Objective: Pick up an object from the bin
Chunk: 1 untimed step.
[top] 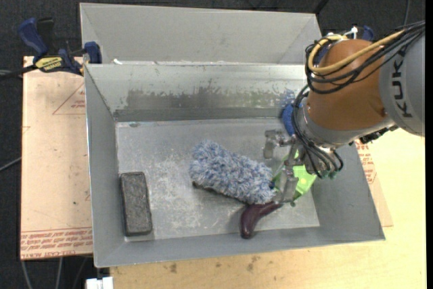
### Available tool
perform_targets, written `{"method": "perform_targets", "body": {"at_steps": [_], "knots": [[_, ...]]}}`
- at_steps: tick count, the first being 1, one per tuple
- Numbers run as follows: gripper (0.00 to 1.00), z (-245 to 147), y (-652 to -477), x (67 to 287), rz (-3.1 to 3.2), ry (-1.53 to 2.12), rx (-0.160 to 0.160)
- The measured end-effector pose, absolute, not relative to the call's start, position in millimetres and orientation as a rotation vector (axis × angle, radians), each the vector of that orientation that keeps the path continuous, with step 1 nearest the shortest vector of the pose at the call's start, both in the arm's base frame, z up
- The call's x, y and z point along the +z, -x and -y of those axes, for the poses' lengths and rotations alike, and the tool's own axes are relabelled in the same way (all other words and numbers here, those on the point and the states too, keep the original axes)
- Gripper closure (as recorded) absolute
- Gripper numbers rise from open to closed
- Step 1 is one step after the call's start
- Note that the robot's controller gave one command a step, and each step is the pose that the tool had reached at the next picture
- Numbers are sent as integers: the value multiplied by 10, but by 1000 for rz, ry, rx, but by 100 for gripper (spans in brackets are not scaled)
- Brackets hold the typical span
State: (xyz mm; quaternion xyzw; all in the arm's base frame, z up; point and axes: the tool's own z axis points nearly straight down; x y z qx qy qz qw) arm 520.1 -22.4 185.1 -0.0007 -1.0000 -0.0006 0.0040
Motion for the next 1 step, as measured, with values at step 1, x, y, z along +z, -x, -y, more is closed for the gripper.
{"method": "perform_targets", "body": {"at_steps": [1], "knots": [[0,224,-5217,1897,3142,1,-1]]}}
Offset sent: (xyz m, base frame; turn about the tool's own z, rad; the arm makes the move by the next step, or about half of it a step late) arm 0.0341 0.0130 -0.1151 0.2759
